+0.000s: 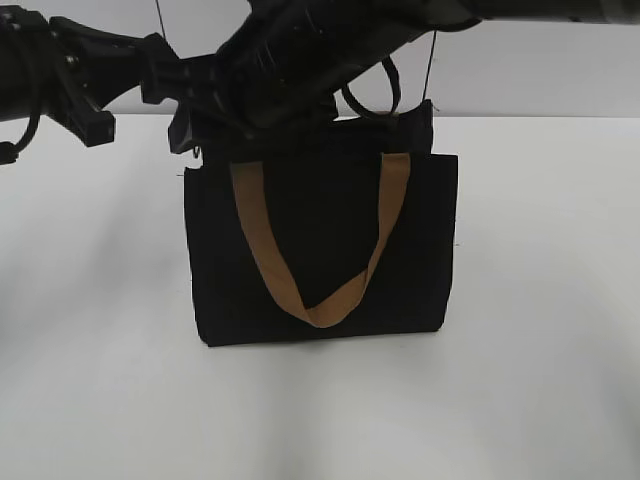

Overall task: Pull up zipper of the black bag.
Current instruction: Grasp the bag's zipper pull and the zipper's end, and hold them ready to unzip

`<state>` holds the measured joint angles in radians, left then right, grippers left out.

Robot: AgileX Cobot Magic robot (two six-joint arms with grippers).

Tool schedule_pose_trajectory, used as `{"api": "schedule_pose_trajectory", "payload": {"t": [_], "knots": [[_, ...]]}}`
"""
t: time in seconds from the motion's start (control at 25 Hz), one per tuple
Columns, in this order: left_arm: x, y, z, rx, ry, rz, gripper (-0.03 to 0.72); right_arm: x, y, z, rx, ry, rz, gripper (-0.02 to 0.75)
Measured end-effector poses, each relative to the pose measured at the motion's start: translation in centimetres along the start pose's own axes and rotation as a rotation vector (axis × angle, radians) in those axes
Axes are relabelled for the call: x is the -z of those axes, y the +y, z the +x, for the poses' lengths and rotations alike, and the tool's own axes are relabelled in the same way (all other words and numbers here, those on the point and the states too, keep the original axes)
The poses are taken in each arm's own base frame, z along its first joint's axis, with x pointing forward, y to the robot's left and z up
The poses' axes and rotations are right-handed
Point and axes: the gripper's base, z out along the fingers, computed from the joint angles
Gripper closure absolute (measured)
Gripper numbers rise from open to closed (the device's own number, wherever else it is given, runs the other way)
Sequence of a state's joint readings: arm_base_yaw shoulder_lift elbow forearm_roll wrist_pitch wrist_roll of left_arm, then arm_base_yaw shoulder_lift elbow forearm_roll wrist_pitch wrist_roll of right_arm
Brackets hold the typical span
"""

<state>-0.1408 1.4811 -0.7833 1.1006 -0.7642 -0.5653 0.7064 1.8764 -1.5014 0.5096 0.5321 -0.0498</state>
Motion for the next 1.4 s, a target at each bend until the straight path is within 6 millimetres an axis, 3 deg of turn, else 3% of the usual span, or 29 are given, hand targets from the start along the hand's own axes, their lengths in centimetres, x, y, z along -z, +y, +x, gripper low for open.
{"api": "schedule_pose_trajectory", "payload": {"t": [0.44, 0.68, 0.88, 1.0, 1.16, 1.4], "knots": [[0.0, -0.1, -0.1, 0.014, -0.014, 0.009, 0.666, -1.8, -0.9, 0.0, 0.001, -0.041, 0.029, 0.451], [0.0, -0.1, -0.1, 0.024, -0.014, 0.009, 0.666, -1.8, -1.0, -0.1, 0.026, -0.05, 0.043, 0.692], [0.0, -0.1, 0.3, 0.051, 0.036, 0.008, 0.666, -1.6, -0.9, 0.5, 0.031, 0.019, 0.038, 0.692], [0.1, -0.2, 1.1, 0.125, 0.126, 0.02, 0.666, -0.3, -0.3, 0.6, 0.071, 0.056, 0.016, 0.692], [0.4, -1.3, 2.2, 0.241, 0.268, 0.116, 0.666, 1.0, 0.7, 0.6, 0.135, 0.081, -0.057, 0.692], [1.1, -2.4, 2.4, 0.519, 0.381, 0.174, 0.666, 1.2, 1.5, 0.8, 0.19, 0.105, -0.174, 0.692]]}}
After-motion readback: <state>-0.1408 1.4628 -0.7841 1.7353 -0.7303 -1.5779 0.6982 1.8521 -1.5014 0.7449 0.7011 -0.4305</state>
